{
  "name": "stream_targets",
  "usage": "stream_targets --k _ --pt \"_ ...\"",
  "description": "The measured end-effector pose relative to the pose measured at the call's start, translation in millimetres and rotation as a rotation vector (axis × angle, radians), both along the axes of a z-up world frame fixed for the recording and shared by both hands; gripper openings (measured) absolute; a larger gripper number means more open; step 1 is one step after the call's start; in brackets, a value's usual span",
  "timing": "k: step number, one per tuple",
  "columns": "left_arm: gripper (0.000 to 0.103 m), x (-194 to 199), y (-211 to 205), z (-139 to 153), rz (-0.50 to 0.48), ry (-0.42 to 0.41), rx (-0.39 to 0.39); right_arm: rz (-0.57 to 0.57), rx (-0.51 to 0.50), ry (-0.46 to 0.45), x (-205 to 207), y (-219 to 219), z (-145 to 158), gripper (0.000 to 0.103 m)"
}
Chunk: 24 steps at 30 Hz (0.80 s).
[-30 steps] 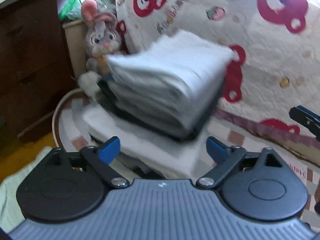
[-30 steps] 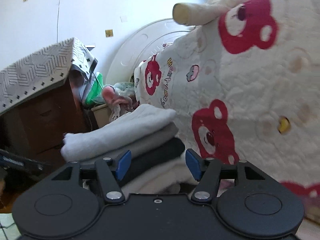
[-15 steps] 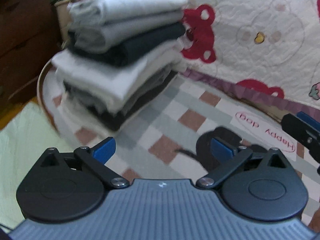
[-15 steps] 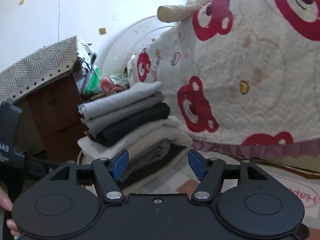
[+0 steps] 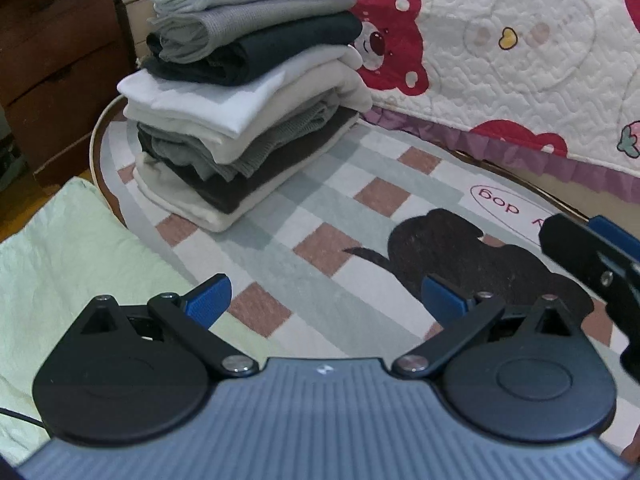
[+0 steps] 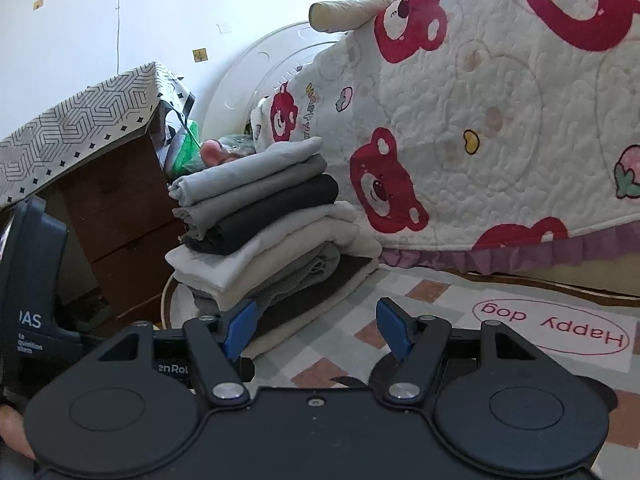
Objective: Fold clothes
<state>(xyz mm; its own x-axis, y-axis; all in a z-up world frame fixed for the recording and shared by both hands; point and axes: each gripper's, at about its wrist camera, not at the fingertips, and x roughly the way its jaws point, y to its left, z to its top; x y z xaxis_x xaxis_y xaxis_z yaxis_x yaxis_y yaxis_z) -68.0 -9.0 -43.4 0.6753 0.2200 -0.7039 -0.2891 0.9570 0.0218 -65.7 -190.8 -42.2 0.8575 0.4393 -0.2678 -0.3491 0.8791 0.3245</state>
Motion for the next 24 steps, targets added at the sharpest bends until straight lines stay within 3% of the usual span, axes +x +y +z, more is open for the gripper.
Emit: stream_targets --k 10,24 --pt "0.103 -11.0 -13.2 -2.2 -0.030 0.010 0.026 -0.017 -0.057 0.010 -8.6 -5.2 2.1 0.073" --pt "0.103 -16.3 -13.9 -0.7 -0.024 0.002 0.019 -0.021 -0.052 0.030 -11.6 -3.7 -4.8 0.079"
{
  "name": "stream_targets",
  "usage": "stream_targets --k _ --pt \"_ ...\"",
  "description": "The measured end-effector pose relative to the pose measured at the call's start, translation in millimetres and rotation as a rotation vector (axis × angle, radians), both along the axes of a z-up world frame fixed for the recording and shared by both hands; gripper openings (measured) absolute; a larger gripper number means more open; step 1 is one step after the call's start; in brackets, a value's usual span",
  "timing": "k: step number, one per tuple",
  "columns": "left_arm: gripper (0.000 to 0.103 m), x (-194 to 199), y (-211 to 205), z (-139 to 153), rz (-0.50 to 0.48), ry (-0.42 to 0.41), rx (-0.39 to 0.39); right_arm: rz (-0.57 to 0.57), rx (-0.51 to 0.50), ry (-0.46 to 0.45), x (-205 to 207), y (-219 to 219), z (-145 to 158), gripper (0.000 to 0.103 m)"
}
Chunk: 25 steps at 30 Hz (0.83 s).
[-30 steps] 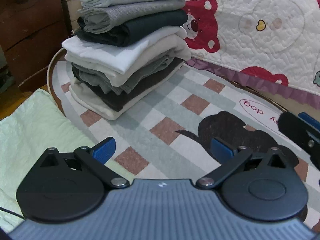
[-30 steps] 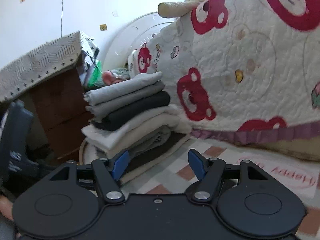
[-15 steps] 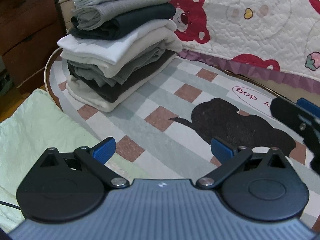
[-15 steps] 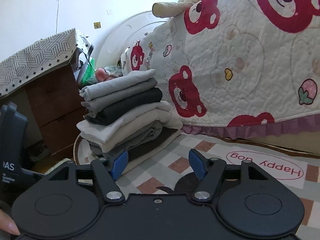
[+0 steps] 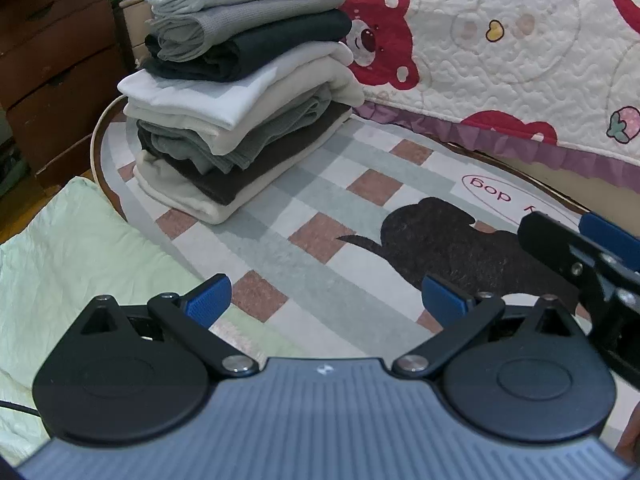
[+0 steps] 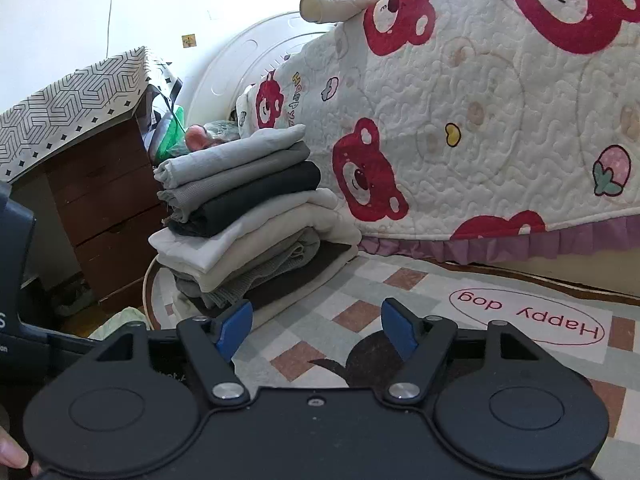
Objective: Fold clothes
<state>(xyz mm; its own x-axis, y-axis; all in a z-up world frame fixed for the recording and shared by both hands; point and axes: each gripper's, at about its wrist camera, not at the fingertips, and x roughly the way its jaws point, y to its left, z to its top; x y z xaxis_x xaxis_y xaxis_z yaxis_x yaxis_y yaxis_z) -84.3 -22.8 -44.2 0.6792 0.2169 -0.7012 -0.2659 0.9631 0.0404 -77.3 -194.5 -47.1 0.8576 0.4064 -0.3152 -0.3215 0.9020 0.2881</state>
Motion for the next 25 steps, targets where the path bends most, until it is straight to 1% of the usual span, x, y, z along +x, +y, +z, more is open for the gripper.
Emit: stream_targets --k 3,6,11,19,25 --pt "0.103 0.7 1.5 0.0 0.013 0.009 -0.008 0.001 0.001 -0.006 -0.9 1.1 1.0 0.081" --pt "0.103 3.6 5.2 -2.0 0.028 0.041 -0.030 0.006 -0.006 -0.005 -0.6 3.1 2.2 0.081" --pt "0.103 1.4 4.5 -3.2 0.019 0.038 -0.017 0.012 -0.025 -0.005 -0.1 6.3 3.9 0.081" --pt "0.103 3.0 12.3 -5.2 0.027 0.054 -0.048 -0.007 -0.057 0.007 3.5 11.9 2.4 0.082" --pt "0.103 1.6 12.1 -6.1 0.016 0.060 -0.045 -0.003 -0.068 0.010 1.9 13.5 2.2 0.082"
